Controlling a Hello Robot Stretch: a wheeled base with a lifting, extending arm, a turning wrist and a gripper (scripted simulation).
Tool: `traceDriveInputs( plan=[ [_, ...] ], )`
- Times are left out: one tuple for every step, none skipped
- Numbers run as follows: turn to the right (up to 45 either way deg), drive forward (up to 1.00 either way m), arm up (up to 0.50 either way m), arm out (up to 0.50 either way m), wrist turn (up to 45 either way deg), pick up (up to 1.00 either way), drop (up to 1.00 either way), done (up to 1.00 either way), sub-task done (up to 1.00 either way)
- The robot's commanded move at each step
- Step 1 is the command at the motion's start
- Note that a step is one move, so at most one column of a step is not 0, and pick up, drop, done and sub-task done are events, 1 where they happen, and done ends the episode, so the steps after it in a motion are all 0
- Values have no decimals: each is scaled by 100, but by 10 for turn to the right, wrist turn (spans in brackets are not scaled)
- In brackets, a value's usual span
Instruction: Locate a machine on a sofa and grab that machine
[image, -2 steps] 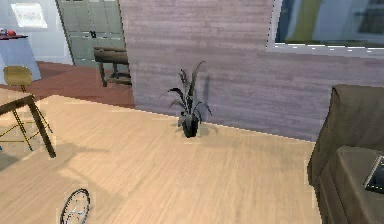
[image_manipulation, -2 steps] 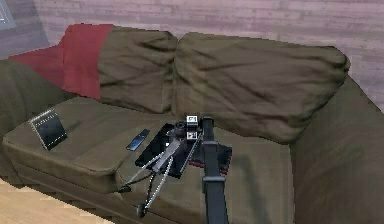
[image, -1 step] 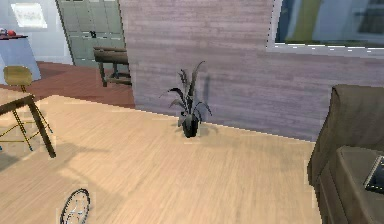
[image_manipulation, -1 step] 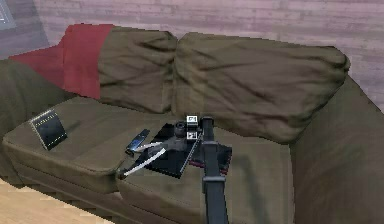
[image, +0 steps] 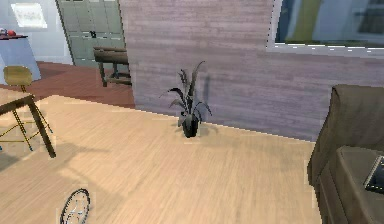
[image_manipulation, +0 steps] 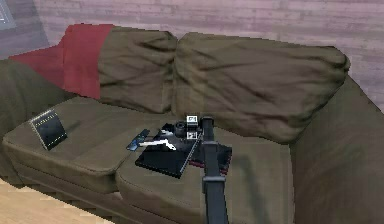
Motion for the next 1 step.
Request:
traceDriveInputs(
  plan=[
    [0,0,0,0,330,0,0,0,0]
  ],
)
